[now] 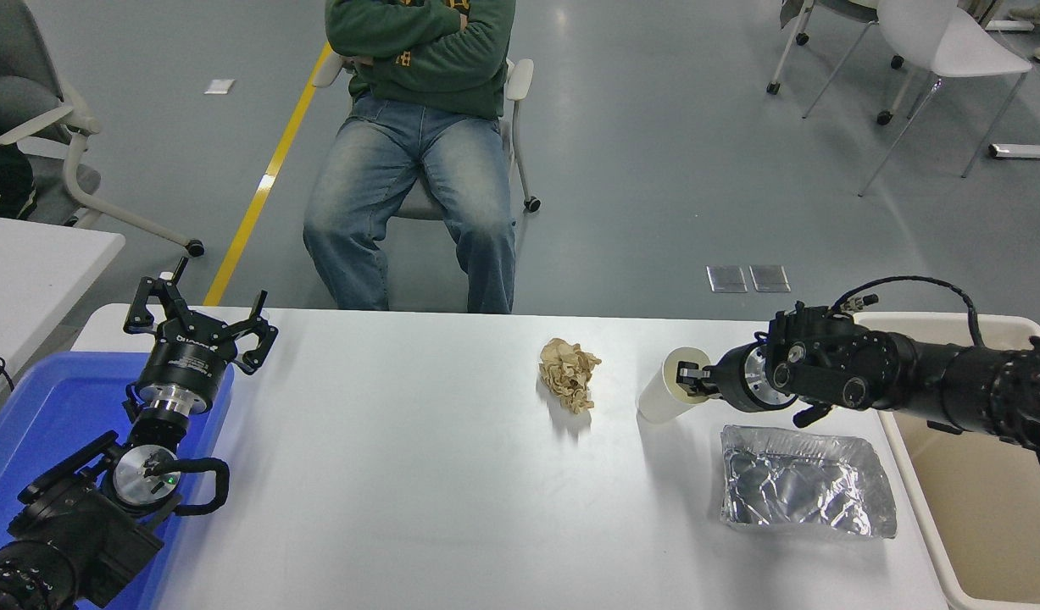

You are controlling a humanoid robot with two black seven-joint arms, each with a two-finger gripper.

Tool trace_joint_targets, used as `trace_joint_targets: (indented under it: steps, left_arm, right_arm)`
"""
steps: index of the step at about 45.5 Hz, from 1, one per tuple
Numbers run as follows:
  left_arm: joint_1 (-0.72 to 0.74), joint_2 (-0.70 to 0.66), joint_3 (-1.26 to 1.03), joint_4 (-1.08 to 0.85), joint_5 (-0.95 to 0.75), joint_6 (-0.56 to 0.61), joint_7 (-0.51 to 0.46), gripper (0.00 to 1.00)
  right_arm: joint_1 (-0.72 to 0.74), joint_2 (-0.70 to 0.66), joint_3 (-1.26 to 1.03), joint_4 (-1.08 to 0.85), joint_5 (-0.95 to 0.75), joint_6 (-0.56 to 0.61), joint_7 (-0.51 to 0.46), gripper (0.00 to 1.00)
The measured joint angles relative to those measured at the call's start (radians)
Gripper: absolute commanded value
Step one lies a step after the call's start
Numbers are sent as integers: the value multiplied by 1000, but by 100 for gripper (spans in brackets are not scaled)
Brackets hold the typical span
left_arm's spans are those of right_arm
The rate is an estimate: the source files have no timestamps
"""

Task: Clean the table surface

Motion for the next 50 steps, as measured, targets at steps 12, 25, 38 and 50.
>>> trace_joint_targets:
  steps: [12, 25, 38, 50]
  left_arm:
    - [0, 0, 0, 0, 0, 0, 0, 100]
    - [0, 0, 0, 0, 0, 0, 0, 100]
    - [0, 0, 0, 0, 0, 0, 0, 100]
    - [0, 0, 0, 0, 0, 0, 0, 100]
  right_arm:
    - [127, -136, 11, 171, 14, 9, 1, 0]
    - [303, -322, 2, 352, 7, 52, -1, 0]
    - [425, -480, -2, 409, -27, 156, -1, 0]
    - [502, -581, -1, 422, -49, 245, -1, 0]
